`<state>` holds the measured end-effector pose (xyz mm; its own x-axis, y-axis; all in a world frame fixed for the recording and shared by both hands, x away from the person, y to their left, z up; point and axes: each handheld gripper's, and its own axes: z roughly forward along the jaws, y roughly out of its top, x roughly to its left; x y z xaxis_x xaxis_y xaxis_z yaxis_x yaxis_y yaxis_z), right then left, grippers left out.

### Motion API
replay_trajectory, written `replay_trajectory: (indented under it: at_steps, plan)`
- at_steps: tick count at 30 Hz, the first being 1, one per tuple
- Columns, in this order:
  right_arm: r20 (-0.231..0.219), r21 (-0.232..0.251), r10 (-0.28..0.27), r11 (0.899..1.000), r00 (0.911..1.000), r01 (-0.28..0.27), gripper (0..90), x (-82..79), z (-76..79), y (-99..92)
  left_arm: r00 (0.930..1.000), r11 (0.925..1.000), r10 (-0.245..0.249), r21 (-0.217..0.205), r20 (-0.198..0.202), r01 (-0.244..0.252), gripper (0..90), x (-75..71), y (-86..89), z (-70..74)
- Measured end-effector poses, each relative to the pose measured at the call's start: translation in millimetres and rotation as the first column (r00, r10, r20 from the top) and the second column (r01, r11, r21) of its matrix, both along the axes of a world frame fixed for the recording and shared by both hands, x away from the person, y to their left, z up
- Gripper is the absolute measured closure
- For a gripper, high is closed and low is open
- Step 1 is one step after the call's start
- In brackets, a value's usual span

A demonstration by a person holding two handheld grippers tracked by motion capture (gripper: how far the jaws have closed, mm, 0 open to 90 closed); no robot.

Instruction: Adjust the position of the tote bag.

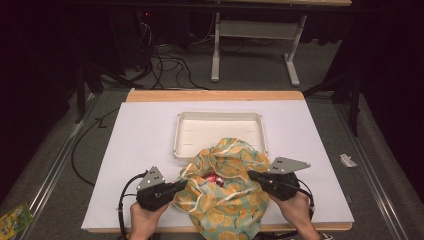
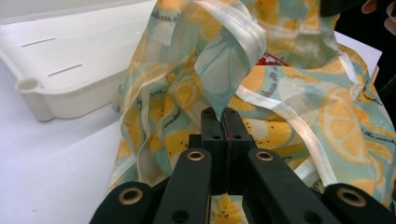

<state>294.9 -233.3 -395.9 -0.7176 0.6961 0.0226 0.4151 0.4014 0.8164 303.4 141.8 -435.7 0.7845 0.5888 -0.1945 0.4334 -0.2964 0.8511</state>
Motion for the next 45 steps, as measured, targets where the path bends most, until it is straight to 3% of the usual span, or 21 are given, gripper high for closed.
replay_trajectory:
  at_steps: [5,10,16,22,25,30,36,41,45]
  plan:
    - [0.011,0.027,-0.116,0.993,0.9932,0.115,90.0,-12.6,-6.8,-31.6,0.9999,1.0,0.01,-0.003,-0.007,-0.01,90.0,-2.5,4.5,-1.9]
    - [-0.01,0.025,-0.192,0.981,0.9813,0.192,90.0,-17.1,-19.0,-55.8,0.9998,0.999,0.014,-0.042,-0.01,-0.015,90.0,-1.0,6.0,-1.1]
    - [-0.051,-0.003,-0.226,0.974,0.9727,0.227,90.0,-17.2,-34.2,-64.4,1.0,0.9995,0.002,-0.033,-0.006,-0.003,90.0,-2.2,2.3,0.3]
    - [-0.102,-0.03,-0.22,0.975,0.9701,0.218,90.0,-15.3,-54.1,-62.5,0.9998,0.9997,-0.016,-0.021,-0.006,0.016,90.0,-3.8,-0.5,1.4]
    - [-0.115,-0.037,-0.217,0.976,0.9694,0.214,83.1,-14.8,-56.9,-60.3,0.9998,0.9996,-0.022,-0.02,-0.004,0.022,90.0,-3.6,-2.4,2.4]
    - [-0.081,0.011,-0.197,0.98,0.977,0.199,65.7,-17.3,-36.6,-58.7,0.9995,0.9994,-0.03,-0.02,-0.005,0.03,90.0,-3.7,-5.2,2.2]
    - [0.005,0.023,-0.167,0.986,0.986,0.167,56.1,-17.9,-2.8,-48.8,0.9993,0.9992,-0.036,-0.016,-0.006,0.036,90.0,-3.3,-6.3,1.9]
    - [0.044,0.001,-0.152,0.988,0.9874,0.152,51.6,-2.9,14.2,-34.9,0.9991,0.9991,-0.042,-0.01,-0.007,0.042,90.0,-3.5,-6.7,1.7]
    - [0.033,-0.055,-0.166,0.984,0.9856,0.167,47.8,22.5,15.7,-21.9,0.9991,0.9991,-0.041,-0.009,-0.008,0.04,90.0,-4.3,-6.2,0.9]
